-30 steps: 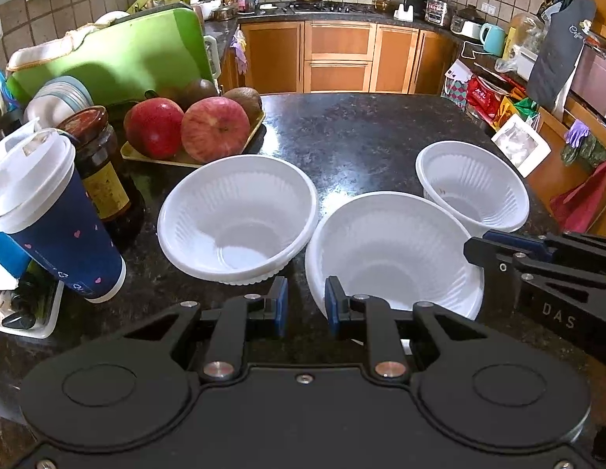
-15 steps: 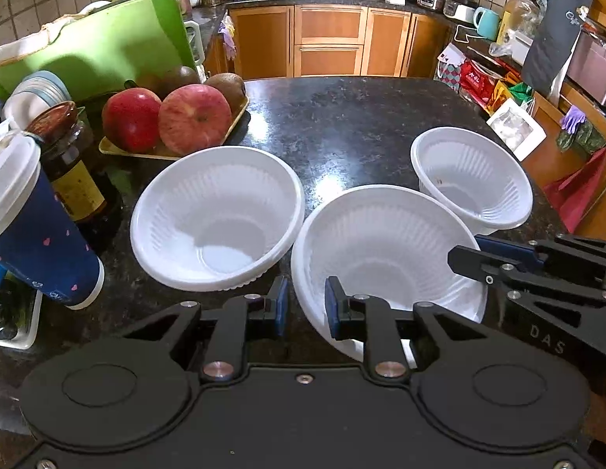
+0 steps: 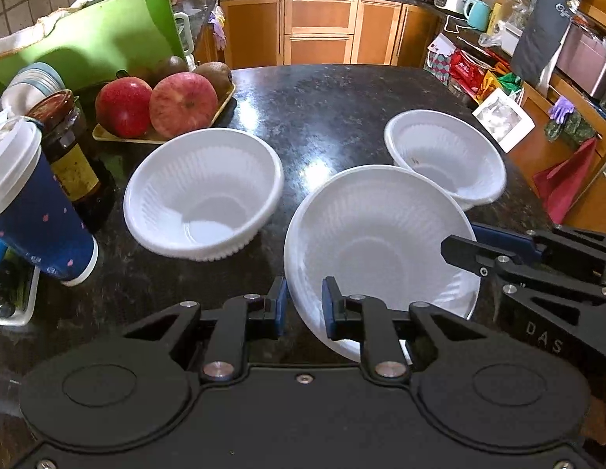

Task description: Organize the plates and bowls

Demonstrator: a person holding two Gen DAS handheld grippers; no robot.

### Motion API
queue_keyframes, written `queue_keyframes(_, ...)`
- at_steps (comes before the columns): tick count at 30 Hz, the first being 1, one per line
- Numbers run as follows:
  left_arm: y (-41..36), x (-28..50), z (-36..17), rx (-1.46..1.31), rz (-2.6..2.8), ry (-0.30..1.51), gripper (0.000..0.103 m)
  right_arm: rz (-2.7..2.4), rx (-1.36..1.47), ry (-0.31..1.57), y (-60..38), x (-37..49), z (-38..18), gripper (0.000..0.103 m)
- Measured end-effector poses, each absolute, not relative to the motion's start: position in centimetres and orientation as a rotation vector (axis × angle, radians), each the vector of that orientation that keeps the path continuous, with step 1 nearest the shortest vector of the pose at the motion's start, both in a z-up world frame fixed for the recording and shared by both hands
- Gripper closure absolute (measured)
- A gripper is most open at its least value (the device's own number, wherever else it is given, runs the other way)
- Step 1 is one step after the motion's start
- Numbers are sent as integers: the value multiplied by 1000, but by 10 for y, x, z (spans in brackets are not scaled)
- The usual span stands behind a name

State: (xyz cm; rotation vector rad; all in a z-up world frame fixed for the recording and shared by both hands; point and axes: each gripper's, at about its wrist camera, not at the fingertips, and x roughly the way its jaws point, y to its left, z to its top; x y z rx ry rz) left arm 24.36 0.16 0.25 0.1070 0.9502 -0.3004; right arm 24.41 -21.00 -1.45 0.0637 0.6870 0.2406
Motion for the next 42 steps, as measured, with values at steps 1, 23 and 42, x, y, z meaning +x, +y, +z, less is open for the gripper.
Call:
queue_keyframes(1, 2, 239, 4, 109, -302, 947, 76, 239, 64, 686, -210, 240, -13, 78)
queue_keyframes(23, 0, 150, 6, 134, -382, 969, 76, 171, 103, 714, -213, 129, -12, 78)
queue_keyframes(42, -6, 151, -2, 110, -380, 957, 75, 127, 108, 719, -214, 132, -20, 76)
